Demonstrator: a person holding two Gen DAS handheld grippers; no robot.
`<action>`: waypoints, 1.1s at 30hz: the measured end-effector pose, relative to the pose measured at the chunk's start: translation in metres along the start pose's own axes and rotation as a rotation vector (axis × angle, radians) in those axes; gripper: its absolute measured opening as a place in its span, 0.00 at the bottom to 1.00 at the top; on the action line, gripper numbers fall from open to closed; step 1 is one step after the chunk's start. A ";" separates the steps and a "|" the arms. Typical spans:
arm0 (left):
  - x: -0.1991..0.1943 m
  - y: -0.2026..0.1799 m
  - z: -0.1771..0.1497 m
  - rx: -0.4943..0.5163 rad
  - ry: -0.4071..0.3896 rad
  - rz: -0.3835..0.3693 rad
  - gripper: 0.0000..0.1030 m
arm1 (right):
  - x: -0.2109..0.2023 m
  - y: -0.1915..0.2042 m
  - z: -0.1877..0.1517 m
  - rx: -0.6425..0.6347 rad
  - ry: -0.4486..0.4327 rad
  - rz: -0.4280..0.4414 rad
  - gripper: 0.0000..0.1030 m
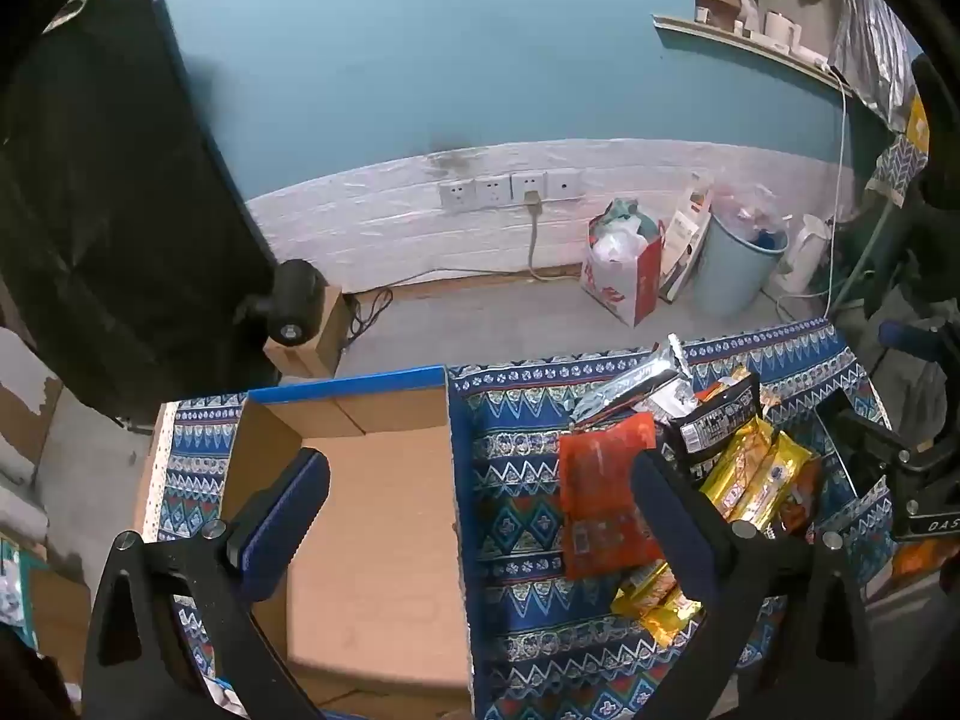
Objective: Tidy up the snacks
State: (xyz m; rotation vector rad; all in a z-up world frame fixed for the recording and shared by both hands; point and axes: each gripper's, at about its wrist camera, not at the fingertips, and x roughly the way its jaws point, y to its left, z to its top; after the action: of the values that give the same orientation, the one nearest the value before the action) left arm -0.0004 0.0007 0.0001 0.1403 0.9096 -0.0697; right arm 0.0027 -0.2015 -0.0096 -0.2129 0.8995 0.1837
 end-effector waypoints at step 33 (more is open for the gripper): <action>0.004 -0.007 -0.002 0.035 0.009 0.001 0.98 | 0.006 -0.001 -0.004 0.003 0.023 0.018 0.97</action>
State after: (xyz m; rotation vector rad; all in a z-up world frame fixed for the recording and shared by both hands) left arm -0.0006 -0.0059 -0.0052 0.1738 0.9171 -0.0846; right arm 0.0040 -0.2028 -0.0166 -0.2051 0.9248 0.1968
